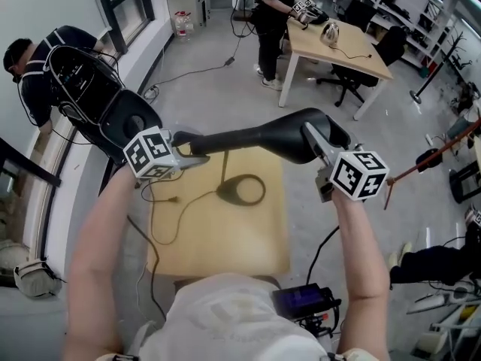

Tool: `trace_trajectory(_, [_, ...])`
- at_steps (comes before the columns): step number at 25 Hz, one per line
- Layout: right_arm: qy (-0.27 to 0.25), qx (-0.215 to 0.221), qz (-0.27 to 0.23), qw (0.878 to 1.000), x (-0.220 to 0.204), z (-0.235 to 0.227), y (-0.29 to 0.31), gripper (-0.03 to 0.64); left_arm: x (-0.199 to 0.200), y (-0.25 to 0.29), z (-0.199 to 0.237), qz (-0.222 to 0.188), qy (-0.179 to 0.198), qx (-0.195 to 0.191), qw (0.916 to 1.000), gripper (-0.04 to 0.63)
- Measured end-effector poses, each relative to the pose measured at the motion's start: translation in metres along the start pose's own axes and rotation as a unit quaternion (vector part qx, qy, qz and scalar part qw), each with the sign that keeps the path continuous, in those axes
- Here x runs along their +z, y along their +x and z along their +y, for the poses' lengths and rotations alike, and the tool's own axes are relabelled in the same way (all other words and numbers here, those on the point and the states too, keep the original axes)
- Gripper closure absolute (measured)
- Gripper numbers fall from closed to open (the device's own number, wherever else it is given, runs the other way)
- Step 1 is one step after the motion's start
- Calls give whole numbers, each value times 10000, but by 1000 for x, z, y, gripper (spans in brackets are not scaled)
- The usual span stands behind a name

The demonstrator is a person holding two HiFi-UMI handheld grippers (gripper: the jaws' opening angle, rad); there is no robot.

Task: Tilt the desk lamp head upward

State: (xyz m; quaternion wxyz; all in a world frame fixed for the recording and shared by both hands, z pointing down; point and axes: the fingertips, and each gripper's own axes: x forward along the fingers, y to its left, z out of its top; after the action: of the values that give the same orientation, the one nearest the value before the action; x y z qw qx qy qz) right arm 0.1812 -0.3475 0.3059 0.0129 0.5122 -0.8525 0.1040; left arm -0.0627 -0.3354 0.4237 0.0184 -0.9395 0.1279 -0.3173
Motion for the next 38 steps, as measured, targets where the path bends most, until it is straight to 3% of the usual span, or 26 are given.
trace_trajectory(8, [-131,29,-90,9999,12,9,8,371,-7,0,3,233,63,88,9997,370])
trace_trajectory(19, [-45,101,-171,9998,18,6,9,372,-1,3,2,1010,983,222,9898,374])
trace_trajectory(31, [36,105,-230,9997,23,8,10,377,13,1,0,907,858,240,9919,374])
trace_trajectory(38, [-270,39,-219,9994,36,15,16,380,10,1,4,799,717,306,9938,376])
